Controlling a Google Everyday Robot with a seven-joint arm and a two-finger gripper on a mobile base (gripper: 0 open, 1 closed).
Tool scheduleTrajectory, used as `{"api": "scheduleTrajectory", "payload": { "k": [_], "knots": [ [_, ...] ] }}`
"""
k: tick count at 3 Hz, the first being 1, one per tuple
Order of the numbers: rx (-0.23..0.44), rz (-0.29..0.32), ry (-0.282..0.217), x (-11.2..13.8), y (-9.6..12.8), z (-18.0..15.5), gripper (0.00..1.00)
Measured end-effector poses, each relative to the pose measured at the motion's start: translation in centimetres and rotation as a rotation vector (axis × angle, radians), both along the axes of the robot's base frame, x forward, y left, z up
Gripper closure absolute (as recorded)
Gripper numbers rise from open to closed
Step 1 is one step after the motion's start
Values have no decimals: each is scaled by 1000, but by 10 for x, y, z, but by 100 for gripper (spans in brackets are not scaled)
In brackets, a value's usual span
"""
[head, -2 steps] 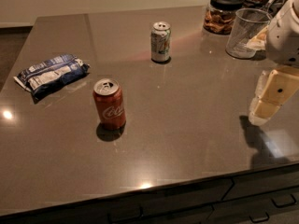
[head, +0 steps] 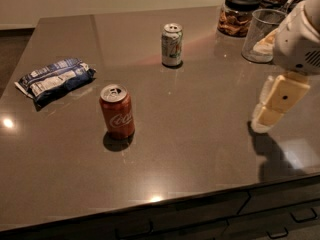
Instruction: Move coke can near 7up can
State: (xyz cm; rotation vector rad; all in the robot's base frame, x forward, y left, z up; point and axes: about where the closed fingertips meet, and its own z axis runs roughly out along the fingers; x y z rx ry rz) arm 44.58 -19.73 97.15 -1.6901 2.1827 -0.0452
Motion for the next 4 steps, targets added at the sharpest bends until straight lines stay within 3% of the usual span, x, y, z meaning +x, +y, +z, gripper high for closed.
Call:
{"api": "scheduleTrajectory", "payload": {
  "k": [1,4],
  "knots": [
    [143,18,-17,13,43,-13,0],
    [483,132,23,34,169,-44,0]
  ]
}}
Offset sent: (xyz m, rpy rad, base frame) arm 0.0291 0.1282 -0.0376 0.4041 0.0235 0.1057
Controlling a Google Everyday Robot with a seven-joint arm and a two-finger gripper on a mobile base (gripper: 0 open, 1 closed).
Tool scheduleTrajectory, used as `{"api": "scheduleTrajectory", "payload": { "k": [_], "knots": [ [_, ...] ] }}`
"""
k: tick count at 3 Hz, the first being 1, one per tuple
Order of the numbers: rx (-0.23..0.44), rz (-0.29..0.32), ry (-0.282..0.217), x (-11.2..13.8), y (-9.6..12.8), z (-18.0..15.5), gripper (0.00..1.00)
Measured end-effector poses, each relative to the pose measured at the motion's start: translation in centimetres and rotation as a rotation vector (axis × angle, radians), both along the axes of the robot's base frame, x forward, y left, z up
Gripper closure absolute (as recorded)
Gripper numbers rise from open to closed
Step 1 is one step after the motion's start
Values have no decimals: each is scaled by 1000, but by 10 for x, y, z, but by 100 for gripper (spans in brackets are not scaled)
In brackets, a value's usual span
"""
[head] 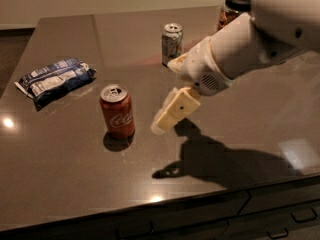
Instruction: Move coke can near 7up can
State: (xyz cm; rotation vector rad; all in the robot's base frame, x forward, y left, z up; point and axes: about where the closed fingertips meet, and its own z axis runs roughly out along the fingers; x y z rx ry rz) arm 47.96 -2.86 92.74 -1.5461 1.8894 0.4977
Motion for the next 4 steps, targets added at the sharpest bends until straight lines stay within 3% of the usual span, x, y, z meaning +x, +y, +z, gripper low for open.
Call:
{"api": "scheduleTrajectory", "payload": {
  "k": [1,3,4],
  "knots": [
    [75,30,11,0,40,-11,0],
    [136,87,25,-1,102,-22,0],
    [143,98,32,2,119,-23,12]
  ]
}}
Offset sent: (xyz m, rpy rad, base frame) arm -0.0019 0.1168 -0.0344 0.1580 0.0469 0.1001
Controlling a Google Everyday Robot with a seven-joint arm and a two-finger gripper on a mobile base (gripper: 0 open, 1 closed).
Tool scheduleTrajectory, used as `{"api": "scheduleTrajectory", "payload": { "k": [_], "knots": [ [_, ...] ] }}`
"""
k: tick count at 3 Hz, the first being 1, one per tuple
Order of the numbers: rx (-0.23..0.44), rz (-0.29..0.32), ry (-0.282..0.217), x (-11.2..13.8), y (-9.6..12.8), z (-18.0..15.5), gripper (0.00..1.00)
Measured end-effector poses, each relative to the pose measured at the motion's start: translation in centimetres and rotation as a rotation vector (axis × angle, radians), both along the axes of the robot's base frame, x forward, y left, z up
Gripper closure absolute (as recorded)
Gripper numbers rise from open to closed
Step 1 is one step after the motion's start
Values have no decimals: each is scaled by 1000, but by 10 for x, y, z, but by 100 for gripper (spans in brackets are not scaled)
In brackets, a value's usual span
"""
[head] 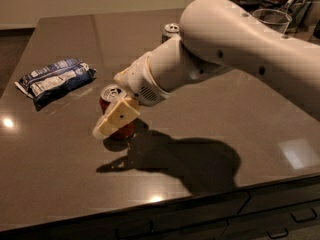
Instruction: Move coke can near 7up can
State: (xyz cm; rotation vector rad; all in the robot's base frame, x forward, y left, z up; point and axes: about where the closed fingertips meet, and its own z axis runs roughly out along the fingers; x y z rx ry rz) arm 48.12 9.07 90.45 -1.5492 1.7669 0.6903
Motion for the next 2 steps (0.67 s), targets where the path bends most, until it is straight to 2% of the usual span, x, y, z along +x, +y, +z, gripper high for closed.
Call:
{"api": "scheduleTrajectory", "payload": {
  "k": [1,2],
  "knots": [
    [5,-3,4,6,5,3,36],
    [14,-29,5,15,-7,11,59]
  ]
}}
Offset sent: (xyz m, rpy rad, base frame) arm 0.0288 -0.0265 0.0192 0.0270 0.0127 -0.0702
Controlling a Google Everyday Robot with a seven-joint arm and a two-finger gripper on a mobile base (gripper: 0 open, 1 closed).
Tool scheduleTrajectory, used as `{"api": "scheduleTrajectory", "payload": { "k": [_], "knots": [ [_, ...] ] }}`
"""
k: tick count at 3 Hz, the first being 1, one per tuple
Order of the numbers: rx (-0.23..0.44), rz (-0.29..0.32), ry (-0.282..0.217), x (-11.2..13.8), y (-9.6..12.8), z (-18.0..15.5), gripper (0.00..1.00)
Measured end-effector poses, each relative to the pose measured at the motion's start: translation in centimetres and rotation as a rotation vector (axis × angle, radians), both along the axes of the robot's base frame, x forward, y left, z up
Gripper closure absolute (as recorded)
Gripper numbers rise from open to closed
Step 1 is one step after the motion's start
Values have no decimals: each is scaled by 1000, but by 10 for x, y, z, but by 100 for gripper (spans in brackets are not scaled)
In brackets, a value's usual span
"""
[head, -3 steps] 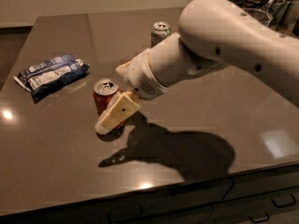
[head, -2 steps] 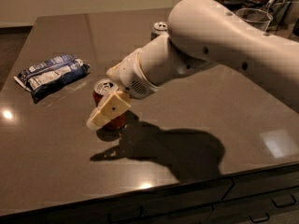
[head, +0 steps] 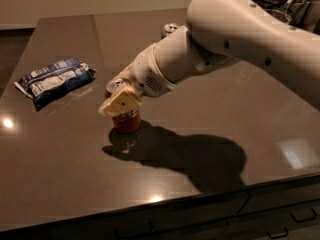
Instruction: Move coke can near 7up can
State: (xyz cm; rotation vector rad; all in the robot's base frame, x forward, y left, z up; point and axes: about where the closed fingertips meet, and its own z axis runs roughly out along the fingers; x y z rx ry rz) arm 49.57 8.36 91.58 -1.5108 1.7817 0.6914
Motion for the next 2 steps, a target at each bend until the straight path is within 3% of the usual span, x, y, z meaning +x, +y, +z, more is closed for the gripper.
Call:
{"api": "scheduleTrajectory", "payload": {
  "k": [1,2],
  "knots": [
    [4,-66,-15,14,-29,16,82],
    [5,-170,-33,36,-75,30,100]
  ]
}}
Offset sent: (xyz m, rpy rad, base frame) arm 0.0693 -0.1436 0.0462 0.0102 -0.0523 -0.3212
